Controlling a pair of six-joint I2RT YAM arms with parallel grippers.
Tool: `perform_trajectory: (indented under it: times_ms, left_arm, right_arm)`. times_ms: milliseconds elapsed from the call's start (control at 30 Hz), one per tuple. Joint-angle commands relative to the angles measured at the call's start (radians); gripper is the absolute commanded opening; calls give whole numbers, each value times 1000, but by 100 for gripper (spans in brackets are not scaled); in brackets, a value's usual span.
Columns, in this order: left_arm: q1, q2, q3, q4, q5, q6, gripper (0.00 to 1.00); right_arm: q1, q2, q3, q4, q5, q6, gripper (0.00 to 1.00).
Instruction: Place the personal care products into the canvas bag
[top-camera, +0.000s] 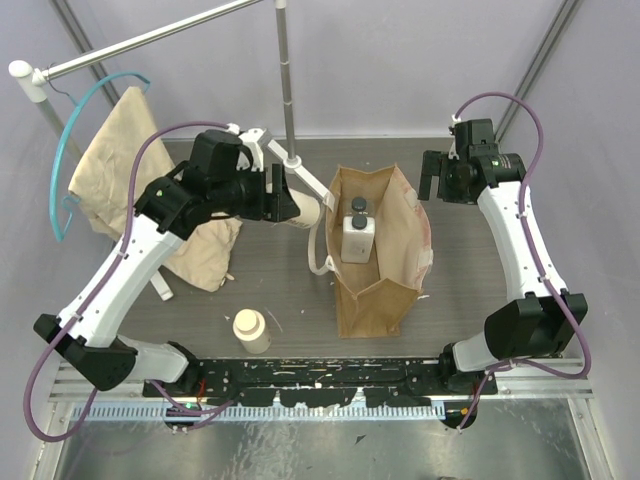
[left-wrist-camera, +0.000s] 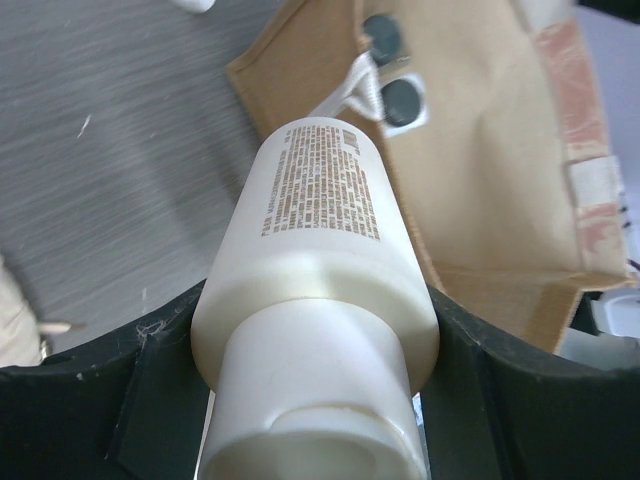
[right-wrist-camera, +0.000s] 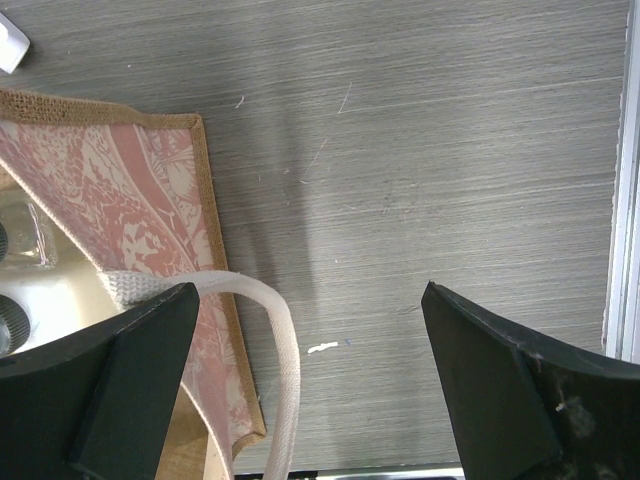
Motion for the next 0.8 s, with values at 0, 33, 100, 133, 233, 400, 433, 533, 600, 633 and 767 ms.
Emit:
perform_trajectory:
  times_ms: [0,33,100,133,233,400,433,533,600,633,767]
  left_arm:
    - [-15,-46,55,243,116,10,0]
    - [-18,-46,52,265,129,14,0]
    - [-26,-39,48,303,156,26,0]
    - [-32,-33,50,321,171,33,0]
    - [-62,-12,64,368,217,69,0]
    - [-92,46,97,375,298,121,0]
    - [-98,57,96,375,305,128,0]
    - [-111,93,83,377,323,145,0]
    - [-123,122,83,377,330,157,0]
    - [-130,137,86,375,332,165,0]
    - [-175,209,109,350,308,226,0]
  right_arm:
    - [0,10,47,30,5,6,100]
    - [0,14,51,31,4,7,100]
    - [0,23,60,32,3,6,100]
    - [0,27,64,33,3,6,100]
    - [0,38,73,34,5,7,100]
    - [1,53,76,35,11,7,100]
    - [0,55,77,35,13,6,100]
    - [-1,58,81,35,11,7,100]
    - [0,58,83,38,7,13,100]
    - [0,57,84,41,5,14,100]
    - [1,58,85,44,5,19,100]
